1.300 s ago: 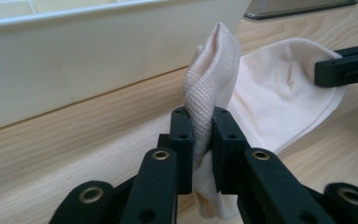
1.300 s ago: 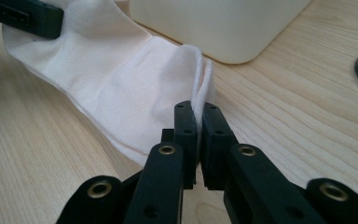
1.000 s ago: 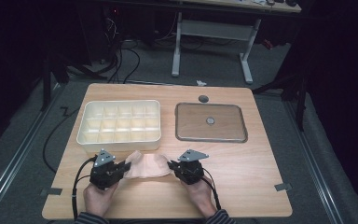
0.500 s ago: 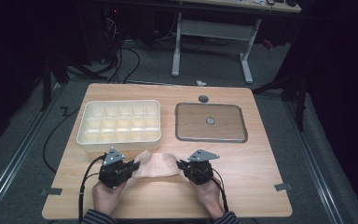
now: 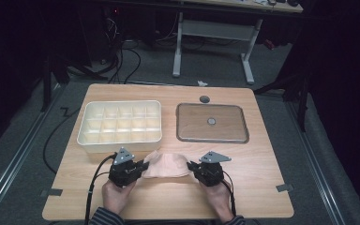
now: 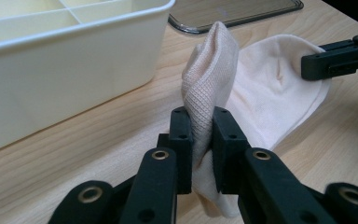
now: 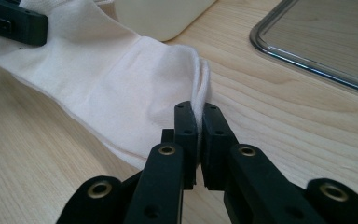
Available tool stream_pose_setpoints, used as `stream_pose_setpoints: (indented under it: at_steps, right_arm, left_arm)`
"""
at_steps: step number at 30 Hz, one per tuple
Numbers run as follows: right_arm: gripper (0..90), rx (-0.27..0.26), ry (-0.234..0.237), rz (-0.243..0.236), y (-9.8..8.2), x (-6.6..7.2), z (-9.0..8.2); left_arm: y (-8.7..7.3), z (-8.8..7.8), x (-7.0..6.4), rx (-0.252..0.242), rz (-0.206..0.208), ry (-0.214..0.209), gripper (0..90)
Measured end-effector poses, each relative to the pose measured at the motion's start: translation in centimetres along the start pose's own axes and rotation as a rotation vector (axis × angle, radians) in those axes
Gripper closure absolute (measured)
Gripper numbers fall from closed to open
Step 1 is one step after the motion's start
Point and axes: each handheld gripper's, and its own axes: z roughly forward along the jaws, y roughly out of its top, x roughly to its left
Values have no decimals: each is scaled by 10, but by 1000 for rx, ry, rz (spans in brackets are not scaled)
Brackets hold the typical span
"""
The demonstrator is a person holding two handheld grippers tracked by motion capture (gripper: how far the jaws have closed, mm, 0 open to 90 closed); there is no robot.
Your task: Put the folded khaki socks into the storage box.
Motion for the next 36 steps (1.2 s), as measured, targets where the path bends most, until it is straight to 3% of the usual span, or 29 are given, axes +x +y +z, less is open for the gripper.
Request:
stream_pose_setpoints:
  at_steps: [12,24,28,32,36]
  right_arm:
    - [864,15,-34,26,-10,-13,-6]
    - [860,43,-57,19,-18,-16,3]
    - [856,53,-66,14,-19,-15,7]
    - [827,61,-76,5,-20,-14,8]
    - [786,66,-89,5,-20,-14,10]
  left_arm:
    - [0,19,-7,25,21,6,796]
    - [-4,34,-7,63,54,68,764]
    - [-8,37,-5,75,45,96,710]
    - [-12,36,-3,76,43,129,600]
    - [-13,33,-3,87,71,172,514]
